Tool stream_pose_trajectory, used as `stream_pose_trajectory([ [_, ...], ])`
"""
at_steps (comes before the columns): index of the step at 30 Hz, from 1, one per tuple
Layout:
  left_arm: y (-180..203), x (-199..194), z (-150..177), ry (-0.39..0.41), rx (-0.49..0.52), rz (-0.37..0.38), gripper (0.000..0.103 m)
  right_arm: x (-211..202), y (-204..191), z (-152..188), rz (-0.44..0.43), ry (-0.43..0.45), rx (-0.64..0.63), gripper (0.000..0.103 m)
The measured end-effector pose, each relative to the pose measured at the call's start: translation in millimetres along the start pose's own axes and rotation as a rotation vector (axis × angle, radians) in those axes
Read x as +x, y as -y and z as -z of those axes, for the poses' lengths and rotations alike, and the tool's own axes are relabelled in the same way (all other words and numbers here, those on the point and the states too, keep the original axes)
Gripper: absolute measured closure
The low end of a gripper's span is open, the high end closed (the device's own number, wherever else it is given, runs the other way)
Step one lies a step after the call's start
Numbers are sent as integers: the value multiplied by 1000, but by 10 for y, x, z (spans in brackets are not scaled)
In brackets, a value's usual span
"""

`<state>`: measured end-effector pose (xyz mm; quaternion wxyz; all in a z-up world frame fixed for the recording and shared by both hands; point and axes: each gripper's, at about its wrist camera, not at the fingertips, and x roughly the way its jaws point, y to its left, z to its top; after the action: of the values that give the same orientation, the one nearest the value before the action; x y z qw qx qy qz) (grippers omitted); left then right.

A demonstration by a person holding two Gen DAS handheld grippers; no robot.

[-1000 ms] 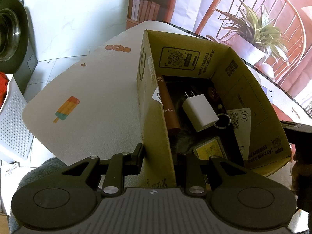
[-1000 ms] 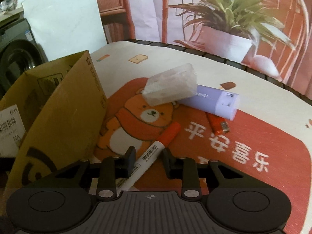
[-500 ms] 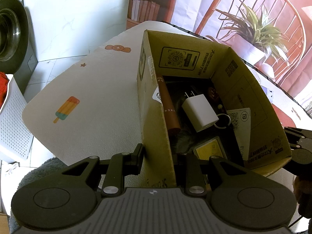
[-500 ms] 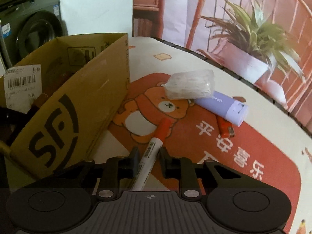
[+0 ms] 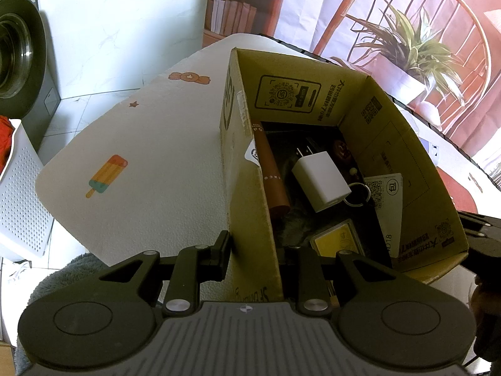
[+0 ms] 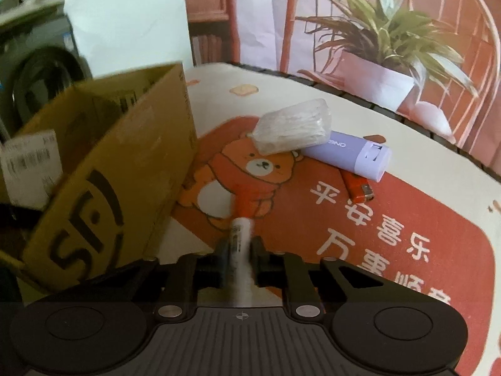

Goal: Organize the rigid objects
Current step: 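Lift the white marker, carry it over the box and drop it inside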

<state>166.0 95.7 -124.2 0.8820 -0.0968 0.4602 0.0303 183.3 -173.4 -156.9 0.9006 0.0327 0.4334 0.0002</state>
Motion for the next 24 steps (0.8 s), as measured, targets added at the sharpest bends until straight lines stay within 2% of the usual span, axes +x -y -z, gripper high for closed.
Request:
stream_pose_trajectory([
  [5, -1, 0, 1, 0, 0, 0, 77, -243, 61, -117, -2, 106, 43, 89],
  [11, 1, -5, 1, 0, -2, 1, 77, -489, 132, -255, -57, 189, 125, 89],
  [19, 1, -6, 2, 1, -3, 2, 77, -856, -55, -579, -184, 321, 122, 89],
  [24, 0, -6, 1, 1, -2, 2, 77, -912, -217, -690, -293, 321, 137, 89],
])
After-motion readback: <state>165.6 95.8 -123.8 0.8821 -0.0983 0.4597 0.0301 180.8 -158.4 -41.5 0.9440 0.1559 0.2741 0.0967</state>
